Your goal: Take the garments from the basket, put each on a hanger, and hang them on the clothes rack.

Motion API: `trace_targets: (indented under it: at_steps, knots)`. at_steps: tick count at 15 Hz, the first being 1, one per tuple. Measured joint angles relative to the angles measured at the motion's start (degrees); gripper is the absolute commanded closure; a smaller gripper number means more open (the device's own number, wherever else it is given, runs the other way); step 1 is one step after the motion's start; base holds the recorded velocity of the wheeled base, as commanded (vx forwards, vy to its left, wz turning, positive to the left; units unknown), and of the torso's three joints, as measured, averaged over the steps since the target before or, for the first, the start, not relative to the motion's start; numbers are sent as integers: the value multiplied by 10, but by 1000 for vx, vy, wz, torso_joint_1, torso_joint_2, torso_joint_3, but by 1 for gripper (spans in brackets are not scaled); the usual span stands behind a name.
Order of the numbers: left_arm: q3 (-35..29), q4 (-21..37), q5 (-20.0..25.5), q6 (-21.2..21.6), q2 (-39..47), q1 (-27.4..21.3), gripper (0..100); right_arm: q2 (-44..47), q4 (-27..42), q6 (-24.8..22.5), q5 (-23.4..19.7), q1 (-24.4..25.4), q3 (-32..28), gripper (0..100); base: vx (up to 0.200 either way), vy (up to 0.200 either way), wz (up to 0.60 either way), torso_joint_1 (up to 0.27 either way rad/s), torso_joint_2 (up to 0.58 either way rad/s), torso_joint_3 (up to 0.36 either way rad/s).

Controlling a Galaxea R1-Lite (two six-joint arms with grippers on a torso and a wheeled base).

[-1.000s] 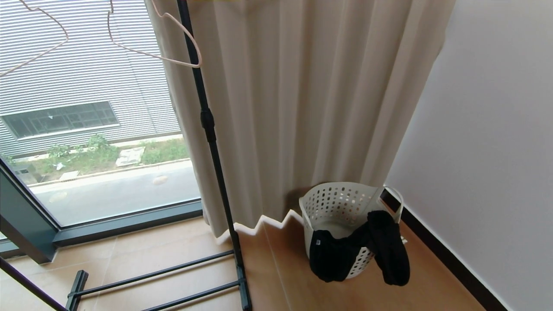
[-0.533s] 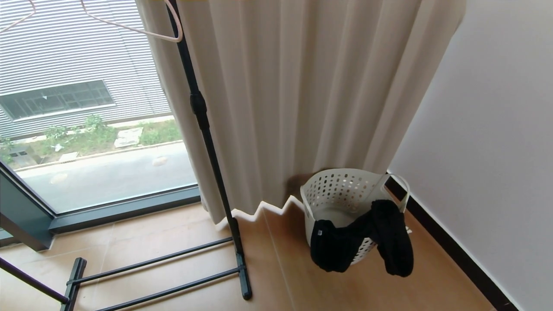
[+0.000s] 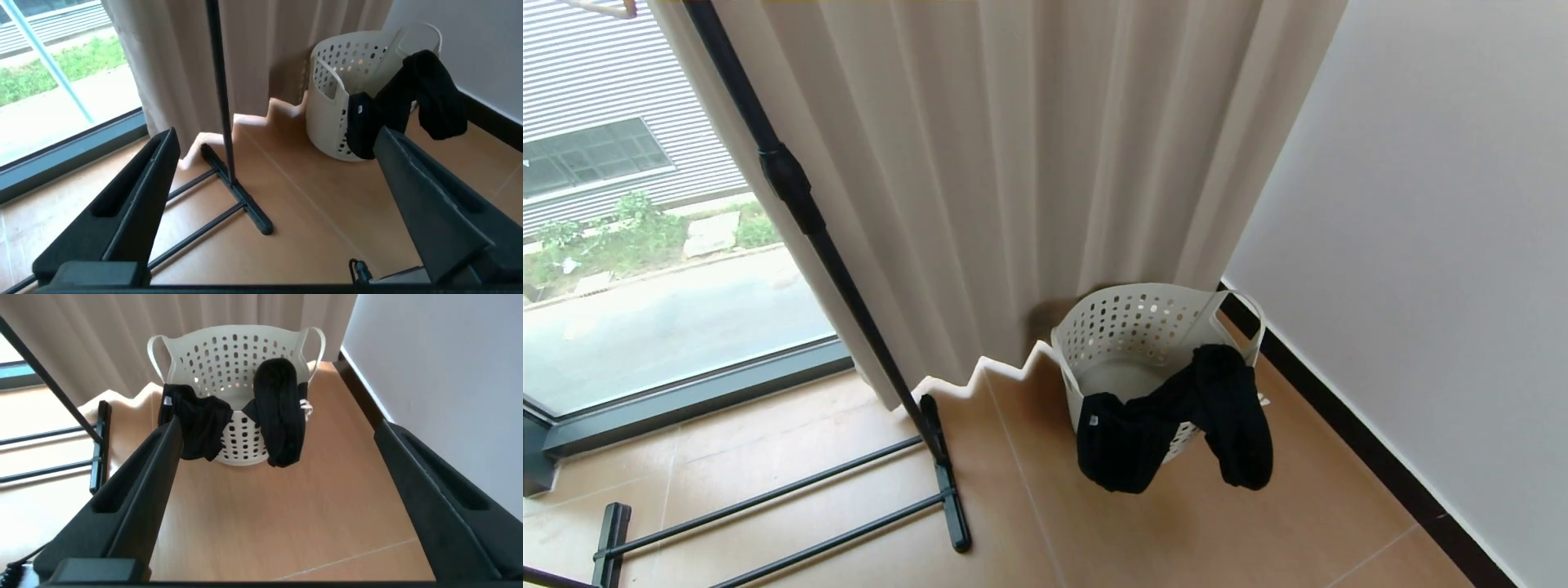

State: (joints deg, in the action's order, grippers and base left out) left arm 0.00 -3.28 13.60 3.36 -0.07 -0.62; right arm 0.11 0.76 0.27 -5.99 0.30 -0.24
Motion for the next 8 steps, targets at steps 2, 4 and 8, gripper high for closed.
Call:
trace_targets:
  at_steps: [2, 4, 8]
  knots:
    - [0, 0, 0, 0, 0, 0, 0, 0, 0, 0, 0, 0, 0, 0, 0, 0, 0, 5, -2, -193]
    - [0, 0, 0, 0, 0, 0, 0, 0, 0, 0, 0, 0, 0, 0, 0, 0, 0, 0, 2, -200]
    - [0, 0, 0, 0, 0, 0, 0, 0, 0, 0, 0, 0, 0, 0, 0, 0, 0, 1, 0, -198]
